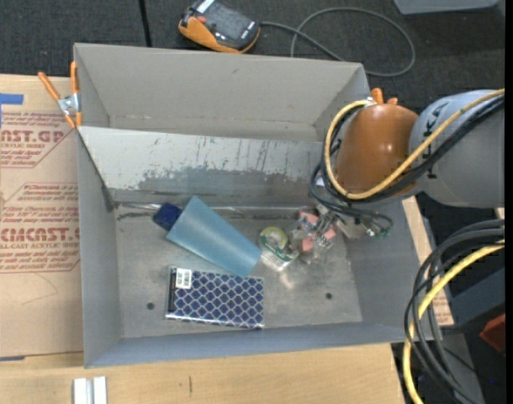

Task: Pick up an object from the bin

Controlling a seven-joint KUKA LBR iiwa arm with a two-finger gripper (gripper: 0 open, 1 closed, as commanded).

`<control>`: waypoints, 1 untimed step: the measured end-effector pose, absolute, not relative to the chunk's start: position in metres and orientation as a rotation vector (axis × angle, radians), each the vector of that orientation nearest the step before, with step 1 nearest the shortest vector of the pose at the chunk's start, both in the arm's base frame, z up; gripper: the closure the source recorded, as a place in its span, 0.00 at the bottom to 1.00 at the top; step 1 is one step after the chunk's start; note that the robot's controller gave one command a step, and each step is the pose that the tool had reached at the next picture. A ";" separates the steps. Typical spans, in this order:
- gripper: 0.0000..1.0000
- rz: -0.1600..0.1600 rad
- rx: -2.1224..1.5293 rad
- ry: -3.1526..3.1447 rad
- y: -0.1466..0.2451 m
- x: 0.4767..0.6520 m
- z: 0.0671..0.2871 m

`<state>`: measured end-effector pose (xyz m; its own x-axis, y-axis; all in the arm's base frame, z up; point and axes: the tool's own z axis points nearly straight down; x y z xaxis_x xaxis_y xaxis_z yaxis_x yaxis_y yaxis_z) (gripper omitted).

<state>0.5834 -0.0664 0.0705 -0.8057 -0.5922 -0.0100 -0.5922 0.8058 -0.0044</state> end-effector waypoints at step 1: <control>0.00 -0.002 -0.976 2.976 -0.067 0.583 0.070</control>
Offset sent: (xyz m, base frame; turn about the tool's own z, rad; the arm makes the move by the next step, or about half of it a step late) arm 0.0000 0.0000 0.0000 0.0000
